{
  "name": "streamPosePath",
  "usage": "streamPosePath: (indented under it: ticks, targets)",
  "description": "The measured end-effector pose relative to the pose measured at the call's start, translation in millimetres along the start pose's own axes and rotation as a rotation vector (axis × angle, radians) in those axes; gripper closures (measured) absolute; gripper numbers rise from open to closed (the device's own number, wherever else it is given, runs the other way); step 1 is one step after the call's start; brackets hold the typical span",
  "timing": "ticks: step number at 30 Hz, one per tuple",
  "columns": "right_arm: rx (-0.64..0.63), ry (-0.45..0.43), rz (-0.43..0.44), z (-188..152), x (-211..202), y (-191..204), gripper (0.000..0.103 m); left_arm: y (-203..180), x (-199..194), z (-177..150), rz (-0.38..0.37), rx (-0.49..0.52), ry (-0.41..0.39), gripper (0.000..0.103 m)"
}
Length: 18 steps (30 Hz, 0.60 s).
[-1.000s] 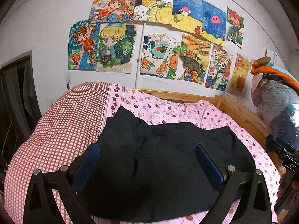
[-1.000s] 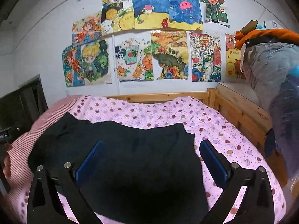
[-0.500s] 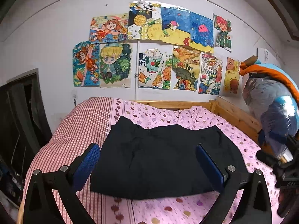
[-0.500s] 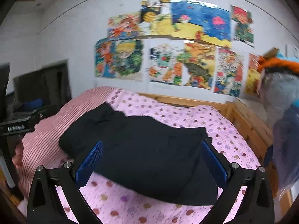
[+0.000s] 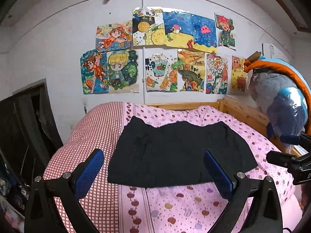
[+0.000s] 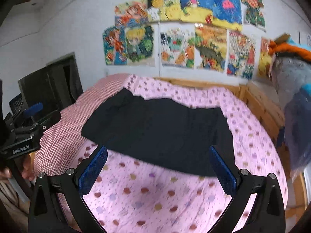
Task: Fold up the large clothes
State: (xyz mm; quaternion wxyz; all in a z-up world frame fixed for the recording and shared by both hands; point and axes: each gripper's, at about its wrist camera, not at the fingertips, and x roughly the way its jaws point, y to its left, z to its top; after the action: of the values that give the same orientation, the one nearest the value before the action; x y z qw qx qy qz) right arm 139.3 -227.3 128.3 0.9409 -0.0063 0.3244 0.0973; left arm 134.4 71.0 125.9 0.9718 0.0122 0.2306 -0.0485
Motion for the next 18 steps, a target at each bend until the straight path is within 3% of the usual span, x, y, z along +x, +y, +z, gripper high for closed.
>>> streamPosePath:
  ticks: [6,12,18]
  targets:
    - [0.074,0.040,-0.062,-23.1,8.7,-8.1,0.002,5.3,5.0,-15.2,-0.043,-0.013,0.040,0.000]
    - [0.043,-0.047,-0.045,-39.2,13.6,-6.3,0.002,7.2,11.3,-34.2,-0.018,0.042,0.051,0.000]
    - [-0.004,-0.067,-0.048,-46.8,22.7,5.6,0.002,6.4,16.0,-44.3,-0.020,0.071,0.059,0.000]
